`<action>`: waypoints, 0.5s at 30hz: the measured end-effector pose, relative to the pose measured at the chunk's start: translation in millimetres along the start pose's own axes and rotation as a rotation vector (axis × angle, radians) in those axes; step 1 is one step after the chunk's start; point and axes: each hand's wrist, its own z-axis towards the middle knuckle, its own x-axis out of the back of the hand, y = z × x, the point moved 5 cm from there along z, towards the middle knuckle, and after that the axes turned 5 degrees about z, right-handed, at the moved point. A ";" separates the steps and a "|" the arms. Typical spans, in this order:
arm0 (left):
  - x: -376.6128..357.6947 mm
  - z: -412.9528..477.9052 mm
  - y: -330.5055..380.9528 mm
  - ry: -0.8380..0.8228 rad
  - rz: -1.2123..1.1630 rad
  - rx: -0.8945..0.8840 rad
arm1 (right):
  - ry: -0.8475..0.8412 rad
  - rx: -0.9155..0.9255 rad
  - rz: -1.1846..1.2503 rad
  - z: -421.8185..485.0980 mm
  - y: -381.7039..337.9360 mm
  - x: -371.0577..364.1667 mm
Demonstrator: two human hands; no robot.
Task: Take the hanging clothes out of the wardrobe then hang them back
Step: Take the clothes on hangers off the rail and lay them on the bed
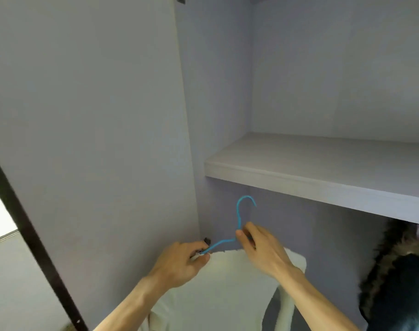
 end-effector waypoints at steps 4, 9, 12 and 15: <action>59.8 -46.9 -34.6 0.013 -0.034 0.119 | 0.090 0.199 0.061 12.5 -91.4 -16.8; 131.4 -122.7 -52.2 0.077 0.068 0.269 | 0.070 0.478 0.216 4.8 -222.2 -47.0; 159.0 -179.5 -50.1 0.082 0.071 0.366 | 0.072 0.678 0.290 -21.0 -289.7 -61.8; 183.3 -242.8 -57.6 0.109 0.001 0.468 | 0.082 0.792 0.396 -54.8 -341.8 -79.1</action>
